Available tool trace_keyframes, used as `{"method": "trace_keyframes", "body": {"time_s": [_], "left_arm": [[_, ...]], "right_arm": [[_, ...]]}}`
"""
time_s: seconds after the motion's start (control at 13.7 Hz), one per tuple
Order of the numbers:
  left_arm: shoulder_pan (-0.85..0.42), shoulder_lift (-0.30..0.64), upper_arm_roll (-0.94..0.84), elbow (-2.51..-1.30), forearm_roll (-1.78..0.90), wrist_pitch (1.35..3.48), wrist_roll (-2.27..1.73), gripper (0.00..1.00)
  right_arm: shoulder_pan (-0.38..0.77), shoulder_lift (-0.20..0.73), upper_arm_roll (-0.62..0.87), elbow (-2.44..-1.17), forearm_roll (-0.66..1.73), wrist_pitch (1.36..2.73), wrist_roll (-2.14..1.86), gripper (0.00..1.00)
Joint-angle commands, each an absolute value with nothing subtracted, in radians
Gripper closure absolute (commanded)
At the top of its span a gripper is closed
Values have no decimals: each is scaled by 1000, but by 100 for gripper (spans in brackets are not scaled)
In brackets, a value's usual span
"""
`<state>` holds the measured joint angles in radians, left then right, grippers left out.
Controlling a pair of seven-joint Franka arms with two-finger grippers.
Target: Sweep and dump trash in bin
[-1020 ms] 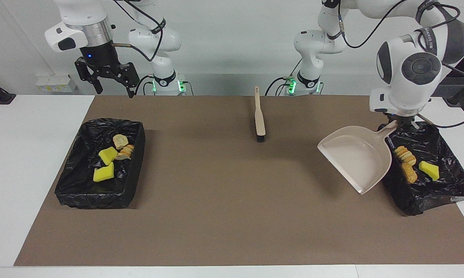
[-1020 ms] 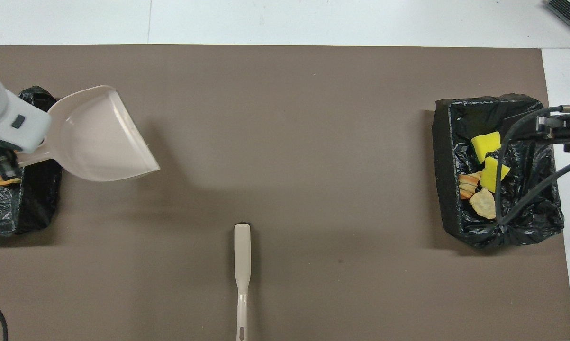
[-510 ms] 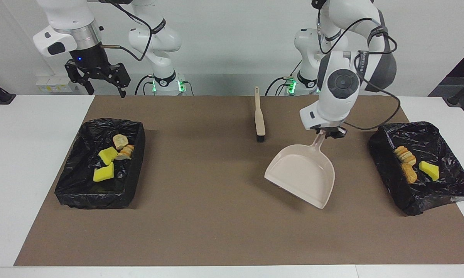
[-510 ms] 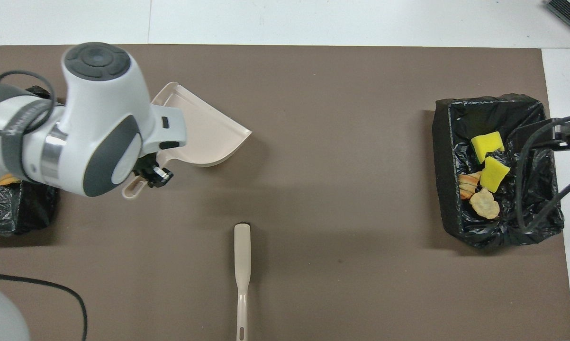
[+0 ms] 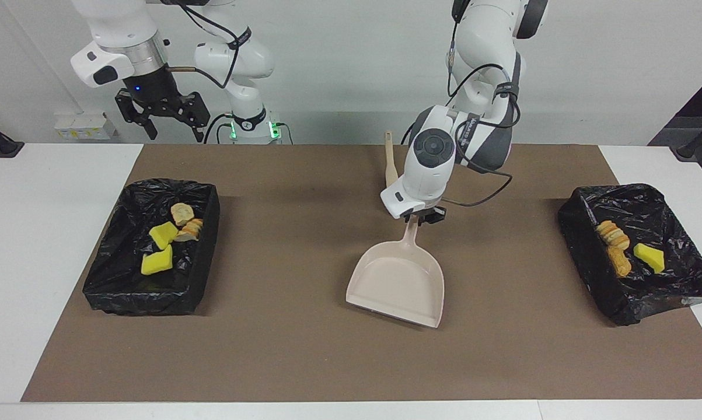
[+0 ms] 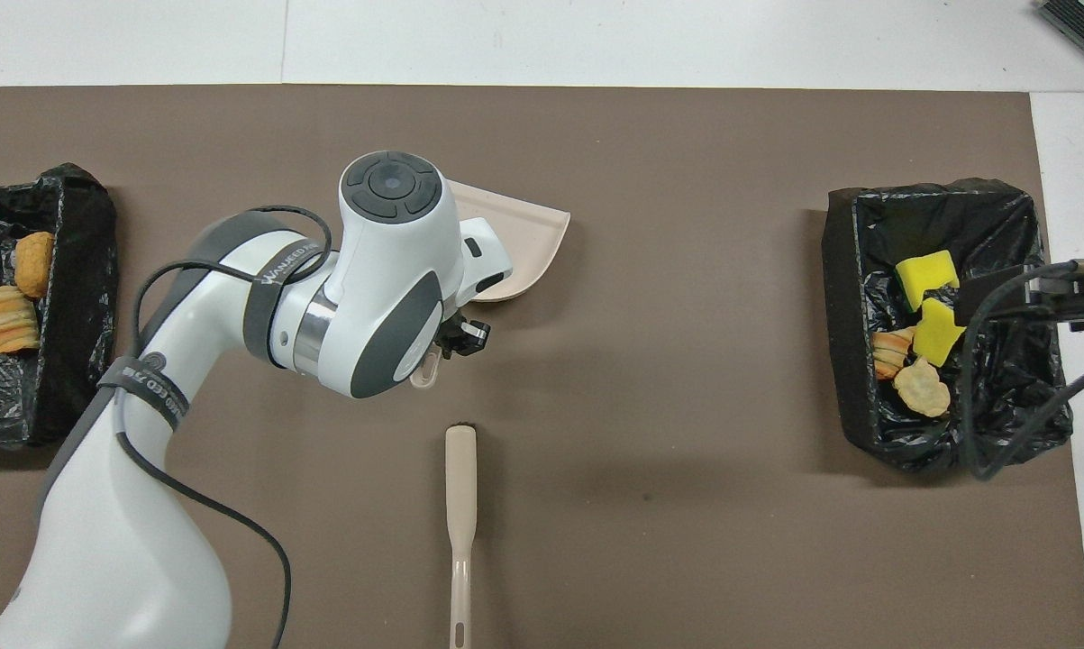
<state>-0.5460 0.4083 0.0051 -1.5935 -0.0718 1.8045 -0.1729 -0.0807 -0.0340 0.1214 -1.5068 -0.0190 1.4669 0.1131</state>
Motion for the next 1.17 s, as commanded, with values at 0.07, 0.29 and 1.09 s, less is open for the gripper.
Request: {"method": "trace_keyframes", "body": {"time_s": [0.07,0.29,1.09], "left_arm": [[-595,399,26,-1652,-109,1873,-223,39],[-559,361,40,-1640,-101,1842,-189,0],[-262,227,72,-1577,35,1868,26,0]], "right_arm": [[-81,-52,127,-1529,-2,1466,126,0],[-81,-54,132,-1531,0,1463,123,0],[-80,-55,137,-1531,0,1463,126,0]]}}
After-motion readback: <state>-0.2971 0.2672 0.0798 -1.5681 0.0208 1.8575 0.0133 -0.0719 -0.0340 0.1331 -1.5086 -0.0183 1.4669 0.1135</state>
